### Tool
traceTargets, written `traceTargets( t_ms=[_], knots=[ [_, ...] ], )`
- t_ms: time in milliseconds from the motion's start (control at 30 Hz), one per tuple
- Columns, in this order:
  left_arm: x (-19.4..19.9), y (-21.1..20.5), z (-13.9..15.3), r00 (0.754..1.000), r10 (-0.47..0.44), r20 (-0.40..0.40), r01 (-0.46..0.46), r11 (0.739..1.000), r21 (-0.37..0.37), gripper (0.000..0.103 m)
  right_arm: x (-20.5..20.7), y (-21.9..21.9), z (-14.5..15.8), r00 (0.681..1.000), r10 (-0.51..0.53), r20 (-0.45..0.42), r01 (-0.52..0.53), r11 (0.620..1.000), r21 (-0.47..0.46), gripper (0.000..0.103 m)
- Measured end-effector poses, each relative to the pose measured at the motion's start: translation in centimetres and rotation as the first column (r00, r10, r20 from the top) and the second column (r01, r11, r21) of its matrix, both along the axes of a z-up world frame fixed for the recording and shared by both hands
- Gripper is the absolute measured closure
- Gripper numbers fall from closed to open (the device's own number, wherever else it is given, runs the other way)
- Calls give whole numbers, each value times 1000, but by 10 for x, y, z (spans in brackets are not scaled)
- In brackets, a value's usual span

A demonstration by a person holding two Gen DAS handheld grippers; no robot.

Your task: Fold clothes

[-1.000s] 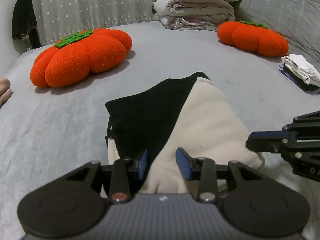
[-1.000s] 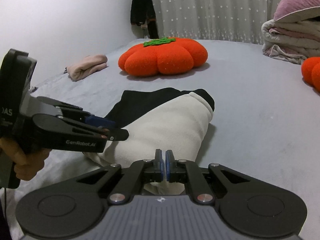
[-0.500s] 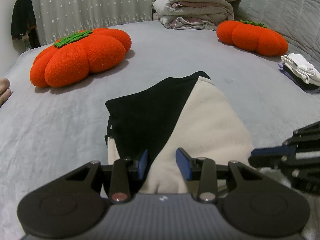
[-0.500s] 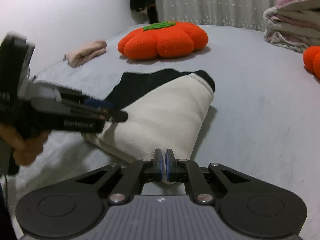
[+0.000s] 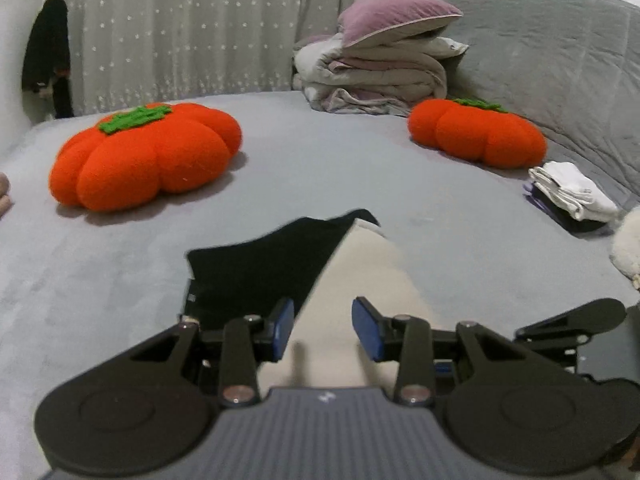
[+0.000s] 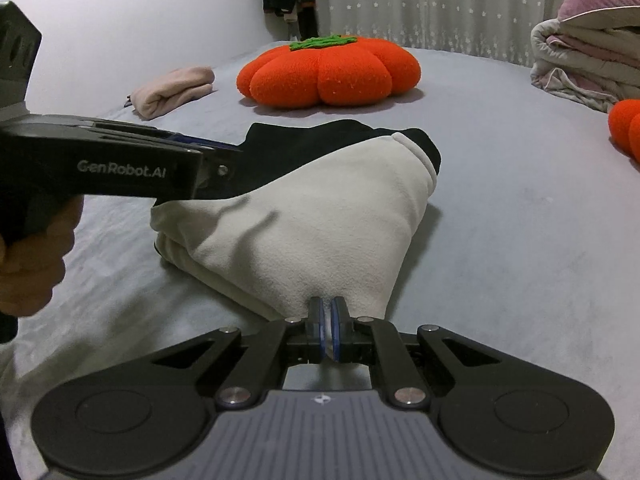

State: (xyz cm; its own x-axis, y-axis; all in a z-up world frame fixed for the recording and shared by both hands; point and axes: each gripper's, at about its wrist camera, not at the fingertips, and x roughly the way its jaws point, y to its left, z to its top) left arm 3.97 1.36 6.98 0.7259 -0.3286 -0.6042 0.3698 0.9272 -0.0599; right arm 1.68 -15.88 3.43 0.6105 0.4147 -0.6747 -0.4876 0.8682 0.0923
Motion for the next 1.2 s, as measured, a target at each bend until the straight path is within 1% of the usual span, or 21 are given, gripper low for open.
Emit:
traceTargets(
  t_ms=[133,267,400,500,567,600,633,767,933,1100,1200],
  knots=[
    [1,-16,-17,1000,-18,-18,19,998,60,68,1,-2,0,1000,3,-9,-3,1000,13,94],
    [1,-23,-28,1000,-14,-20,16,996,92,68,1,-4,1,1000,11,-14,-11,1000,15,94],
    [0,-25,-32,1000,-10,-29,13,994,106,68,4,-7,5,1000,11,-24,-11,999,34,95],
    [0,-28,-33,1000,-9,-28,12,993,119,68,8,-12,9,1000,2,-22,-1,998,66,95],
    [0,-29,-34,999,-11,-32,14,993,121,68,10,-17,14,1000,-17,-5,17,994,106,95],
    [0,-29,-34,999,-11,-32,15,992,122,68,12,-20,18,999,-42,15,40,991,124,91],
    [0,-29,-34,999,-11,-31,15,992,125,68,15,-23,21,997,-67,32,62,988,141,90],
    [0,-31,-35,999,-10,-31,14,991,130,68,34,-23,21,989,-138,50,128,976,178,90],
    [1,-31,-34,999,-11,-39,16,990,138,68,57,-12,21,981,-163,104,140,970,197,90],
    [2,-31,-34,999,-13,-45,19,990,141,68,83,-10,17,978,-195,73,179,966,187,90],
    [3,-32,-34,999,-12,-45,18,989,144,68,99,-5,11,982,-184,27,177,970,167,89]
  ],
)
